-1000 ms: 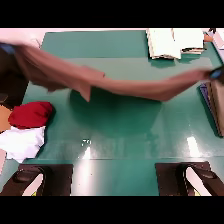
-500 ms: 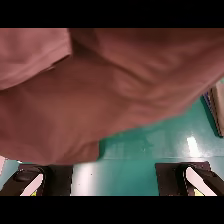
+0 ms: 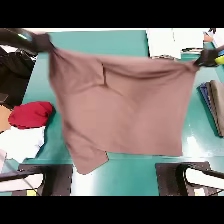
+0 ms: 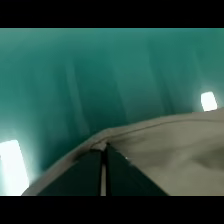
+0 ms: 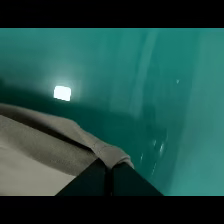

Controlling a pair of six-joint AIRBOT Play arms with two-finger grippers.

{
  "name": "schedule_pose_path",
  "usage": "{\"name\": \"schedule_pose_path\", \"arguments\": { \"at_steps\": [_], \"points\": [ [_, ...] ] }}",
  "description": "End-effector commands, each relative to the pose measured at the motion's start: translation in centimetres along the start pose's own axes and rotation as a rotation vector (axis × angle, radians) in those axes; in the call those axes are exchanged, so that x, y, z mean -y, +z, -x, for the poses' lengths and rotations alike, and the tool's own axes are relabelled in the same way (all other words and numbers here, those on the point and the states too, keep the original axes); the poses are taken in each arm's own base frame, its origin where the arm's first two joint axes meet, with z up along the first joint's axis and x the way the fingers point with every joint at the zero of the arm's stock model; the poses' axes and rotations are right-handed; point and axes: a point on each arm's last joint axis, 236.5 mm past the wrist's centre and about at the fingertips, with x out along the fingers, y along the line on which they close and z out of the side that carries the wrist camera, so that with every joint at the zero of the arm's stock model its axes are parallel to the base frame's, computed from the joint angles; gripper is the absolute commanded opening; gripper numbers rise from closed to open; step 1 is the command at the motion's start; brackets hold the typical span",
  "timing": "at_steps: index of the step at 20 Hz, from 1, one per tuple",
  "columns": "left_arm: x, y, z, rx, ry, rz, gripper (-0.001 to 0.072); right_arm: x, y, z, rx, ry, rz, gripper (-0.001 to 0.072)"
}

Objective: Fold the shirts.

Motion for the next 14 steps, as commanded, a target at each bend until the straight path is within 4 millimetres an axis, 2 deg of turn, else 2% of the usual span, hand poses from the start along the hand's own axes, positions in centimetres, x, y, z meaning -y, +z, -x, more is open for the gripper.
{"name": "schedule_pose_path", "arguments": {
  "at_steps": [1, 2, 4, 6, 7, 8, 10, 12, 14],
  "points": [
    [-3.9, -6.2, -11.2, -0.248, 0.006, 0.088, 0.0022, 1.9, -3.0, -10.3, -0.211, 0.026, -0.053, 0.002],
    [-4.5, -6.4, -12.9, -0.243, 0.011, 0.098, 0.0022, 2.1, -2.6, -11.7, -0.22, 0.037, -0.061, 0.002],
    [-5.0, -4.7, -13.8, -0.169, 0.022, 0.101, 0.0022, 1.5, -0.3, -12.9, -0.182, 0.091, -0.081, 0.002],
    [-5.0, -3.6, -13.1, -0.142, 0.02, 0.079, 0.0022, 0.7, 2.0, -12.4, -0.13, 0.148, -0.091, 0.002],
    [-4.9, -4.0, -12.4, -0.177, 0.01, 0.055, 0.0022, 0.8, 2.5, -11.8, -0.121, 0.15, -0.08, 0.002],
    [-4.9, -5.2, -11.8, -0.235, 0.0, 0.042, 0.0022, 0.8, 2.3, -11.3, -0.131, 0.152, -0.066, 0.002],
    [-5.6, -8.5, -11.1, -0.365, -0.007, 0.068, 0.0022, 1.4, 0.6, -11.0, -0.18, 0.121, -0.056, 0.0019],
    [-5.9, -11.5, -11.8, -0.449, -0.011, 0.094, 0.0022, 2.5, -1.9, -11.7, -0.231, 0.072, -0.06, 0.002],
    [-6.0, -13.9, -13.1, -0.491, -0.018, 0.122, 0.0023, 2.4, -3.7, -13.0, -0.252, 0.07, -0.076, 0.0021]
  ]
}}
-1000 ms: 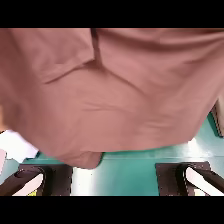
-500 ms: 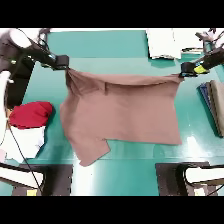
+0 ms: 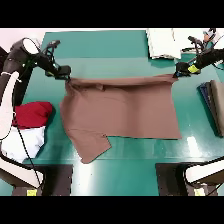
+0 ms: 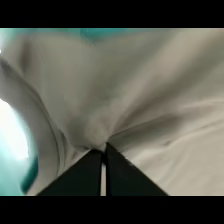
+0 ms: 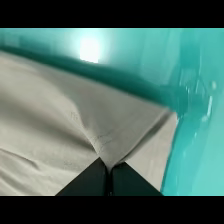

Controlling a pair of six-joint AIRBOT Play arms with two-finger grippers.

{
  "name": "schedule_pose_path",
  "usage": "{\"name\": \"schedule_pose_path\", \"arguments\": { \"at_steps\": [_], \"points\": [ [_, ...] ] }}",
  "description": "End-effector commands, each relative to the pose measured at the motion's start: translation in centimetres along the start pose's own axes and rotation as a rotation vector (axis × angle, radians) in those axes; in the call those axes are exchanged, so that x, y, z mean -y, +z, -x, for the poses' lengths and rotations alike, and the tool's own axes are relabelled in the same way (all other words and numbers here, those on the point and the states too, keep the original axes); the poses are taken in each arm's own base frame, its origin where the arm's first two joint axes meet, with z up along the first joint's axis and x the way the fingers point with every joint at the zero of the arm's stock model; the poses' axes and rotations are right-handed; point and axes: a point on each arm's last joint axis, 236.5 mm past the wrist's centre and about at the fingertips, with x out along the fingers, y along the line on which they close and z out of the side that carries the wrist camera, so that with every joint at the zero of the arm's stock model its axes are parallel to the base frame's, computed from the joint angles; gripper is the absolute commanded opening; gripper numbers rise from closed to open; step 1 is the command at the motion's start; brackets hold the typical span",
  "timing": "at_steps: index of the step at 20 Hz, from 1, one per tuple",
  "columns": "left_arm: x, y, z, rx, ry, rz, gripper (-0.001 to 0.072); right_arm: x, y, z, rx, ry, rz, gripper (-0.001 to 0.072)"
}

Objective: Fold the shirts.

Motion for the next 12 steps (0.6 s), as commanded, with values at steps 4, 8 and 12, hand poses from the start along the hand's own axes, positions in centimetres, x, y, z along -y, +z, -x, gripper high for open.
{"name": "schedule_pose_path", "arguments": {
  "at_steps": [4, 8, 12],
  "points": [
    [-2.1, -6.4, -4.1, -0.197, 0.033, 0.073, 0.0538, 0.6, -3.6, -3.4, -0.071, -0.008, -0.034, 0.0451],
    [-2.1, -7.4, 0.2, -0.203, 0.064, 0.083, 0.0595, -2.0, -2.5, -0.3, -0.017, 0.083, -0.033, 0.0452],
    [-1.0, -12.5, 3.9, -0.1, 0.09, 0.089, 0.0596, -5.4, -5.4, 3.6, 0.033, 0.13, 0.035, 0.0452]
  ]
}}
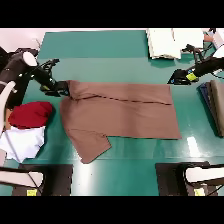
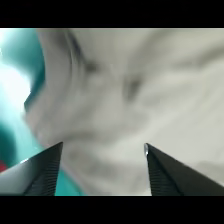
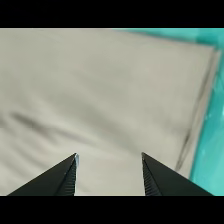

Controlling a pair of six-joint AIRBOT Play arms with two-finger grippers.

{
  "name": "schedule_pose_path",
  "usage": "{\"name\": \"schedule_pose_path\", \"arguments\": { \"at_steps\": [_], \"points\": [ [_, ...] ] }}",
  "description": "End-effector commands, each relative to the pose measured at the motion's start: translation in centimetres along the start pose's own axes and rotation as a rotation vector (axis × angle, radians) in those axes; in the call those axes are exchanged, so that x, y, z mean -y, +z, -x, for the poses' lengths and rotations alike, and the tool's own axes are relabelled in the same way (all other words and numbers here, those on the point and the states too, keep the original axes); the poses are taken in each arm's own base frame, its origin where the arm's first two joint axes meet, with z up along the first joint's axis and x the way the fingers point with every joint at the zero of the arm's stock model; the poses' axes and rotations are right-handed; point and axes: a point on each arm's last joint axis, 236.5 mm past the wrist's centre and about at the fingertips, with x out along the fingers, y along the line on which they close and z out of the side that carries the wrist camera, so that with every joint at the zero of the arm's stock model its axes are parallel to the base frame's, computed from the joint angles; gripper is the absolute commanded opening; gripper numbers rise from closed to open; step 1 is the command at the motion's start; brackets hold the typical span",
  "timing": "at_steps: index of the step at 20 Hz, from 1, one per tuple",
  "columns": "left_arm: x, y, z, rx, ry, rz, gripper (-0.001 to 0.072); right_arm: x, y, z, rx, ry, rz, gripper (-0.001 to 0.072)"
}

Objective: Fold the shirts.

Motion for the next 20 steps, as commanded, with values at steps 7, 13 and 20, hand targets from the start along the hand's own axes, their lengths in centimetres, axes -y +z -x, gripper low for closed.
{"name": "schedule_pose_path", "arguments": {
  "at_steps": [7, 13, 20],
  "points": [
    [1.5, -19.9, -4.7, -0.084, -0.092, 0.19, 0.0596, -4.5, -5.2, 4.4, 0.164, 0.016, 0.063, 0.0451],
    [5.6, -19.8, -7.5, -0.01, -0.283, 0.239, 0.0595, -5.2, -5.9, 5.7, 0.203, 0.011, 0.079, 0.0451],
    [7.6, -19.8, -7.4, -0.007, -0.277, 0.151, 0.0022, -4.6, -7.7, 5.9, 0.134, 0.016, 0.049, 0.0452]
  ]
}}
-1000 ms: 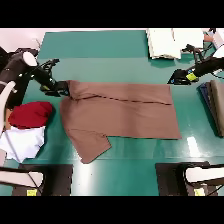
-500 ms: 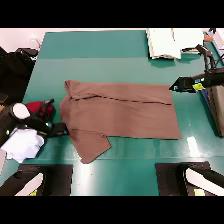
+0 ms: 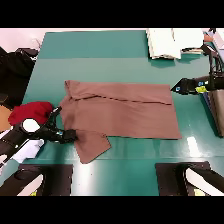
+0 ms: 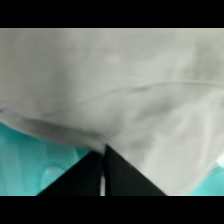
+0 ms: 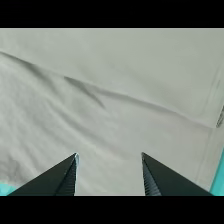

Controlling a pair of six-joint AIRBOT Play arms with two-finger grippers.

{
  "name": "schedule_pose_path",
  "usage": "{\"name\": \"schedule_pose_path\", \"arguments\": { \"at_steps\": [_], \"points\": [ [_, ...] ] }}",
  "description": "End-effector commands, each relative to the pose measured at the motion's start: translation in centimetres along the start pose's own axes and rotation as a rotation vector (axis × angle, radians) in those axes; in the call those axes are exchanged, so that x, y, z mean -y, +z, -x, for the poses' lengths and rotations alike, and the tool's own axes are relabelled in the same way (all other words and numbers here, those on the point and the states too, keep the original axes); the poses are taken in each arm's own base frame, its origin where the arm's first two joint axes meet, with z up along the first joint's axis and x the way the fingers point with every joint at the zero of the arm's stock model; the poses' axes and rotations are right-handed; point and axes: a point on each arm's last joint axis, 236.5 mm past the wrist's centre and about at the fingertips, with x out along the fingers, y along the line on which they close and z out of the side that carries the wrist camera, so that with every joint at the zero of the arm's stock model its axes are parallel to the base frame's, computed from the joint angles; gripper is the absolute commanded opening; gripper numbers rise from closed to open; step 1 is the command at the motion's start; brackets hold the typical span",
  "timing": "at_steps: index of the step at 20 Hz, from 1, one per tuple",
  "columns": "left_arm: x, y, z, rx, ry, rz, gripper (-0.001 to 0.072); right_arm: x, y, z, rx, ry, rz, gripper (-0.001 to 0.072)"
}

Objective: Fold the shirts.

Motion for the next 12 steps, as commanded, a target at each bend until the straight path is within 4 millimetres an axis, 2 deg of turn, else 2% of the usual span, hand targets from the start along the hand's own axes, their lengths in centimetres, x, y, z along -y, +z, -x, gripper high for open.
{"name": "schedule_pose_path", "arguments": {
  "at_steps": [1, 3, 6, 7, 8, 9, 10, 12],
  "points": [
    [1.2, 0.4, 0.8, -0.002, -0.007, -0.04, 0.0021, 1.2, -2.0, 0.7, -0.074, -0.01, -0.041, 0.0452],
    [1.5, 1.0, 2.0, -0.004, 0.019, -0.09, 0.0021, 4.2, -4.8, 1.4, -0.164, -0.073, -0.101, 0.0451],
    [2.5, 2.3, 3.5, 0.022, 0.026, -0.141, 0.0021, 9.4, -11.5, 1.0, -0.27, -0.159, -0.288, 0.0452],
    [2.8, 2.7, 3.8, 0.036, 0.023, -0.148, 0.0021, 10.6, -14.0, 0.5, -0.292, -0.163, -0.365, 0.0455],
    [3.1, 3.2, 4.1, 0.051, 0.021, -0.155, 0.0021, 11.6, -16.5, -0.3, -0.312, -0.161, -0.454, 0.0486],
    [3.2, 3.4, 4.2, 0.058, 0.019, -0.159, 0.0022, 12.2, -18.7, -1.0, -0.33, -0.149, -0.534, 0.06],
    [3.2, 3.5, 4.2, 0.061, 0.02, -0.161, 0.0021, 12.5, -20.7, -1.8, -0.352, -0.137, -0.608, 0.0604],
    [3.2, 3.6, 4.2, 0.066, 0.02, -0.174, 0.0022, 12.2, -23.5, -3.3, -0.405, -0.091, -0.702, 0.0595]
  ]
}}
